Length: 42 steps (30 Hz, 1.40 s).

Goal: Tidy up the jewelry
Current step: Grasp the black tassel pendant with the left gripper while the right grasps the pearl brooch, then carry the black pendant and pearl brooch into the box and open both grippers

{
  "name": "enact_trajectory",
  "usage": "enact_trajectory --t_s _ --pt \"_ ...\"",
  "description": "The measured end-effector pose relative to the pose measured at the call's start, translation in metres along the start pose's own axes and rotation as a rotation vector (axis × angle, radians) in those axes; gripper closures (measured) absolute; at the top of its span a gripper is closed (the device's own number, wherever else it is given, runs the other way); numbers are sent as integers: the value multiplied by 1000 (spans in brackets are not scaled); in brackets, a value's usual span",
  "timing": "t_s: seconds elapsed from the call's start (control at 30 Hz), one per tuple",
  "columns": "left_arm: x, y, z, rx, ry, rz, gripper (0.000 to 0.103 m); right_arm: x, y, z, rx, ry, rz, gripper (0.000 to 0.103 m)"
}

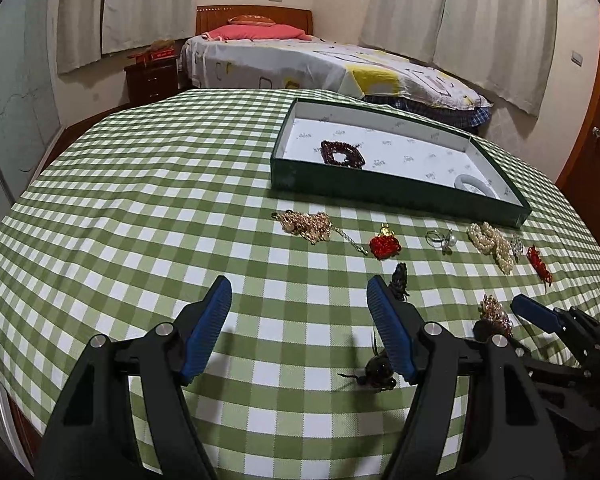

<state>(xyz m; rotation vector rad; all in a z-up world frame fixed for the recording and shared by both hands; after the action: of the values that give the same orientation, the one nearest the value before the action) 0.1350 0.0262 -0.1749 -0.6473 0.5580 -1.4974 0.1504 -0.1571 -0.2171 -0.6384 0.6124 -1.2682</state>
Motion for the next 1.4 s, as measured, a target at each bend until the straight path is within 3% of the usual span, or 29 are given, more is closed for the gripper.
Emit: enact_trajectory --t_s 0.03,0.1,0.6,0.83,0.9,1.13,1.4 --pt "1 0 -1 -3 2 -1 34 1 -1 -1 1 3 -1 54" --pt "2 1 -2 -8 5 -6 34 4 -3 -1 3 9 8 75" --pt "29 19 -2 -58 53 -55 36 35 -11 6 25 87 23 78" --pt "51 37 0 -103 116 -82 59 41 -9 8 25 102 43 78" --pt "55 39 -1 -104 130 -87 61 42 -8 8 25 104 48 78" --pt "64 39 -4 -91 180 -103 89 44 -5 8 19 109 56 78" --pt "63 32 -3 -56 172 -118 94 42 -9 8 34 99 52 78"
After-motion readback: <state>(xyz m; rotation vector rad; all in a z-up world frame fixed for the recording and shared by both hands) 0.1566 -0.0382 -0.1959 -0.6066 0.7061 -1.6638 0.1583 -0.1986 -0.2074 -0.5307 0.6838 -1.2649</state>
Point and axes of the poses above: each gripper's, at about its wrist camera, not at the fingertips, and y roughly the way its jaws point, x to its right, z to its top, the point moved 3 cm from there along y, roughly the way its jaws point, and after that the axes turned 2 degrees about y, right-handed, at the moved point
